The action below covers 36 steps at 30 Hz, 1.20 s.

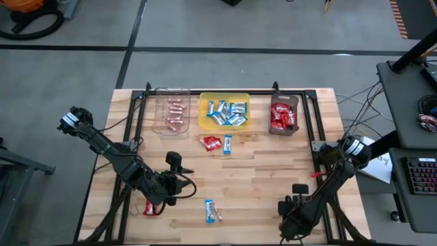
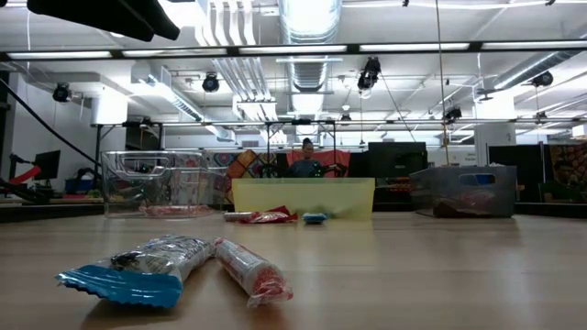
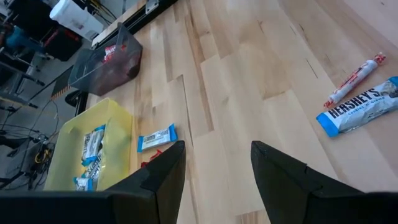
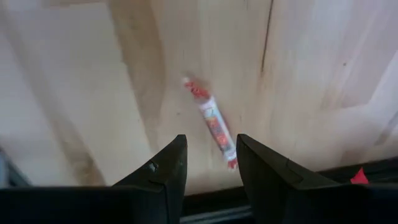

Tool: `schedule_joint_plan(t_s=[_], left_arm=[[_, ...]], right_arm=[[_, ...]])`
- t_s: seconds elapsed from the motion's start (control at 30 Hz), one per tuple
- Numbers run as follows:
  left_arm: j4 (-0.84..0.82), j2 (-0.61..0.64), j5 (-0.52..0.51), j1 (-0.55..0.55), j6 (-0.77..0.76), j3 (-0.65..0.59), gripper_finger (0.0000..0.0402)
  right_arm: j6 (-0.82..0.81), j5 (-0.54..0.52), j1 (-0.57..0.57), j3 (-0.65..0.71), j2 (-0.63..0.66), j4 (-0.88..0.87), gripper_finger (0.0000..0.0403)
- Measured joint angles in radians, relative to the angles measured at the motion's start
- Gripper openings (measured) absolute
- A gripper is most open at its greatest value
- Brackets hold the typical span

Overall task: Sort candy
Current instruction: Put the orange candy into the transparent bin

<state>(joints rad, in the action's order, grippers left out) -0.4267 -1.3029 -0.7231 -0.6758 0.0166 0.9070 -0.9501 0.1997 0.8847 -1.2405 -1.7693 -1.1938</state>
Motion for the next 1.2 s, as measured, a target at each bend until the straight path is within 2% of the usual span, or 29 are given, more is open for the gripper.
schedule_joint_plan(t_s=[0.4,0.63,0.73,0.93,1.2], left_arm=[[0.008,-0.001,0.002,0.000,-0.011,0.000,0.0166],[0.020,-0.001,0.004,0.000,-0.011,0.000,0.0166],[0.027,-0.001,0.019,0.001,-0.005,0.000,0.0166],[0.099,-0.001,0.090,0.003,0.040,-0.030,0.0166],[0.300,0.006,0.114,0.009,0.075,-0.148,0.0166]], right_arm=[[0.024,0.018,-0.002,0.187,0.046,0.151,0.0132],[0.030,0.044,-0.002,0.267,0.054,0.325,0.0129],[0.018,0.037,-0.002,0.275,0.055,0.336,0.0108],[0.031,0.024,-0.003,0.269,0.062,0.333,0.0036],[-0.005,-0.002,-0.007,0.242,0.078,0.336,0.0033]])
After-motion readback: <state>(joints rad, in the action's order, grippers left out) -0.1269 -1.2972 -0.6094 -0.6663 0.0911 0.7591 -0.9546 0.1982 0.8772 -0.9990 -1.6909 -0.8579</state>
